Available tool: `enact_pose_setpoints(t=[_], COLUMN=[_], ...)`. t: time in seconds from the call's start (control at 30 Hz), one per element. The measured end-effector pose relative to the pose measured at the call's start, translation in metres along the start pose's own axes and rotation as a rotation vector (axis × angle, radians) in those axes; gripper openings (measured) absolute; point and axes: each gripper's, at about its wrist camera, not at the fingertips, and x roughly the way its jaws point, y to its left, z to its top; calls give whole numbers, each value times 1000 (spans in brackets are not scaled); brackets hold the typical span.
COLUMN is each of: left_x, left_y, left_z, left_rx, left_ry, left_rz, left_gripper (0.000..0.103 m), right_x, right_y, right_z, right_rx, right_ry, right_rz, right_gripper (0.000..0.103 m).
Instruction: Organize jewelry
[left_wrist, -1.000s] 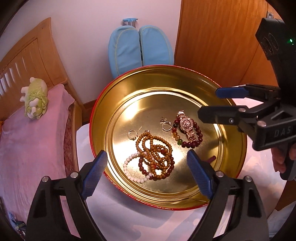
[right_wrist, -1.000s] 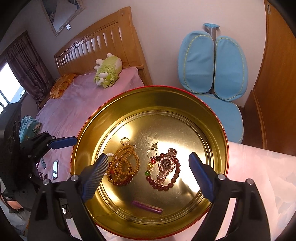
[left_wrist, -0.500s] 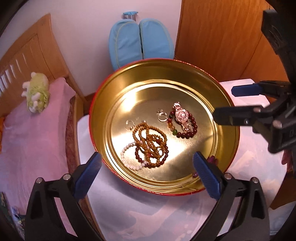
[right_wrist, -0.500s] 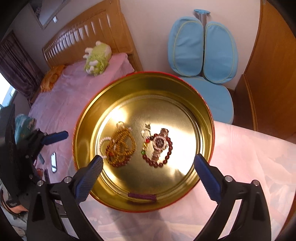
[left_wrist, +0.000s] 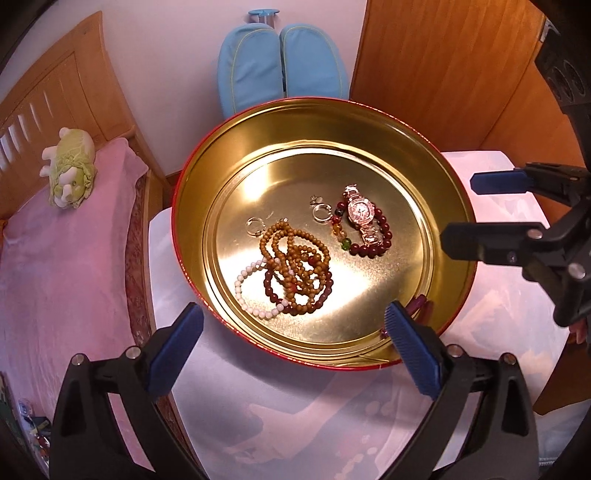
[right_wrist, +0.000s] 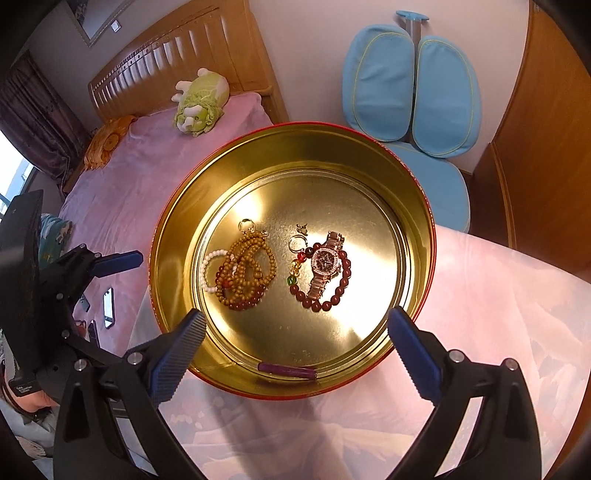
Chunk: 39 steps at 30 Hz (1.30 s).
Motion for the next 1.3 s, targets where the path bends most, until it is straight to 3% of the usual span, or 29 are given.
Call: enact_pose_setpoints(t=[1.3], left_x=[9], left_y=[-1], left_z=[-7], left_rx=[-10], left_ry=[30], left_rz=[26], left_gripper=[96], right_x=[1], right_y=[1], right_z=[-8], right_rx=[6], right_ry=[19], right_rz=[38], right_gripper=[99])
